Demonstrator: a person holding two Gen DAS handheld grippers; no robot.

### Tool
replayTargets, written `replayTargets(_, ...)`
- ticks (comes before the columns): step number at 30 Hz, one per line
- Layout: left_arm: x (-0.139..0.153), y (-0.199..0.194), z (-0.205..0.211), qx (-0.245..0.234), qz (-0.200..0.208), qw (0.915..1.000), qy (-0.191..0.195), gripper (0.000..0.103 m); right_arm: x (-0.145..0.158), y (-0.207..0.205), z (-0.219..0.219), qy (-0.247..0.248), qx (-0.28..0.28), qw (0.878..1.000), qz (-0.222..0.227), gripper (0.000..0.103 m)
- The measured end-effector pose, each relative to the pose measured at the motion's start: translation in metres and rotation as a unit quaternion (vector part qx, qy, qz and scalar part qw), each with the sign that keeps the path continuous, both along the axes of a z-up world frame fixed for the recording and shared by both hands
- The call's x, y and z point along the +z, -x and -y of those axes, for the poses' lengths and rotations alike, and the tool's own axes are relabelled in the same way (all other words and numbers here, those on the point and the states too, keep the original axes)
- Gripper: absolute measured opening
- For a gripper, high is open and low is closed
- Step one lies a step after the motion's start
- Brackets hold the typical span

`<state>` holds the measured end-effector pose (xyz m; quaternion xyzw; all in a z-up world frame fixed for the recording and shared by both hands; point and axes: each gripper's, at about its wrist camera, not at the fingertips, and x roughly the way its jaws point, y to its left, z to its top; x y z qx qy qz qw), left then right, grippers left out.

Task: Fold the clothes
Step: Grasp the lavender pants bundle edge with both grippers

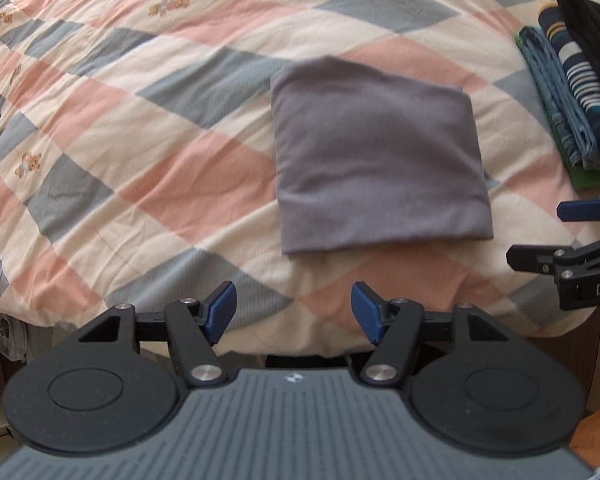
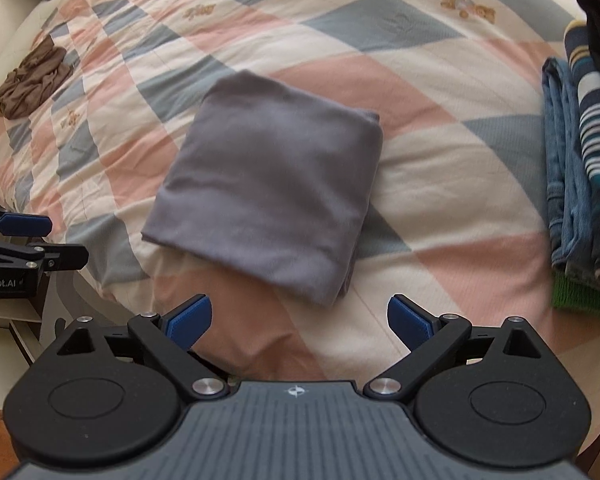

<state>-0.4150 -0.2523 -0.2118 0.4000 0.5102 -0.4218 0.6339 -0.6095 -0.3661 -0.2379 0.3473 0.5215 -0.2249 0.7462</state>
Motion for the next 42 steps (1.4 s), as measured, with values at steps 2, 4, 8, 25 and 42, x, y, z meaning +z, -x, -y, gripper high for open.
replayTargets(2, -0.003, -0.003, -0.001, 0.001, -0.008, 1.0, -0.002, 0.061, -0.003, 0.0, -0.002, -0.002, -0.002, 1.0, -0.003, 0.097)
replayTargets(4, -0.005, -0.008, -0.002, 0.006, -0.027, 0.9996, 0.001, 0.062, -0.004, 0.0, -0.002, -0.004, -0.007, 1.0, -0.002, 0.097)
replayTargets(8, -0.013, -0.03, -0.003, 0.033, -0.091, 0.9949, 0.029, 0.063, -0.007, 0.002, -0.001, -0.003, -0.024, 1.0, 0.007, 0.096)
replayTargets(25, -0.116, -0.135, 0.064, 0.128, -0.248, 0.9586, 0.055, 0.077, -0.065, 0.017, 0.045, -0.051, -0.221, 0.968, 0.111, 0.088)
replayTargets(42, -0.168, -0.136, 0.102, 0.104, -0.344, 0.9307, 0.067, 0.076, -0.142, -0.007, 0.078, -0.124, -0.251, 0.94, 0.192, 0.079)
